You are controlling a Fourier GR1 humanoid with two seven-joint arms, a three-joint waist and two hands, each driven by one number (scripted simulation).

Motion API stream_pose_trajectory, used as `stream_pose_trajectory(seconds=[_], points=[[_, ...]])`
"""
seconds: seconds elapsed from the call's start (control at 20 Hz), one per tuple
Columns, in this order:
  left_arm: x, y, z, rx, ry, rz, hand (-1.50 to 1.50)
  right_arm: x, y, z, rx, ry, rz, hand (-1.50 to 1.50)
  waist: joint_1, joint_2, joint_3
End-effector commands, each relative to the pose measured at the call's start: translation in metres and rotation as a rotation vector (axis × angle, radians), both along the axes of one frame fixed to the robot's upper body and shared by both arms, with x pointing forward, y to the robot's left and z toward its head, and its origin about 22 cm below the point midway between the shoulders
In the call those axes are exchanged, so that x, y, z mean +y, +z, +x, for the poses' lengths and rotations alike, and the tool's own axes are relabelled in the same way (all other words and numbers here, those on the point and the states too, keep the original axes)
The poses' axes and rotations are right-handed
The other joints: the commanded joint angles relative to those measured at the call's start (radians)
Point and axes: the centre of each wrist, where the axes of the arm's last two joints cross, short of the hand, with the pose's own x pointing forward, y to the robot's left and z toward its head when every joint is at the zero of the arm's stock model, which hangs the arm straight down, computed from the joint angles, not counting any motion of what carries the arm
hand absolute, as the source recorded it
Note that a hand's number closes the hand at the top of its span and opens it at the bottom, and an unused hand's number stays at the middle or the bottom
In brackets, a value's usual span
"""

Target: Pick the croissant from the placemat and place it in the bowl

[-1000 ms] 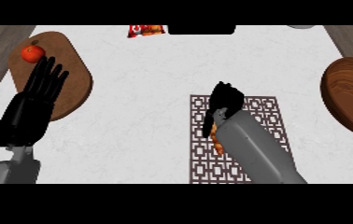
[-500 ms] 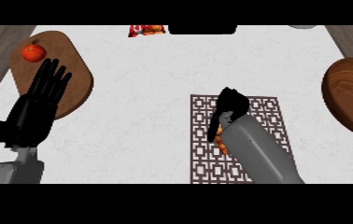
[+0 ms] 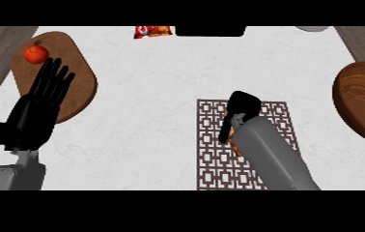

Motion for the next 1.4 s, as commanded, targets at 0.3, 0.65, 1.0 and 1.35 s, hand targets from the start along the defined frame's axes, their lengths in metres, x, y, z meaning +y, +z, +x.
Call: stream_pose_trajectory(seconds=[0.3, 0.65, 1.0, 1.35], points=[[0.012, 0.007, 0.000, 0.016, 0.008, -0.010, 0.00, -0.012, -0.007, -0.021, 0.094, 0.162, -0.079, 1.50, -0.009, 0.006, 0.007], [0.023, -0.006, -0.012, 0.032, 0.097, 0.003, 0.00, -0.068, 0.015, -0.069, -0.076, 0.772, 0.284, 1.50, -0.098, -0.024, 0.011], [0.029, -0.007, -0.026, 0.027, 0.111, 0.014, 0.00, -0.180, 0.076, -0.106, -0.331, 0.876, 0.266, 1.50, -0.103, -0.016, 0.010], [0.028, -0.005, -0.023, 0.019, 0.128, 0.005, 0.00, -0.251, 0.155, -0.132, -0.641, 0.730, 0.175, 1.50, -0.114, -0.013, 0.007]])
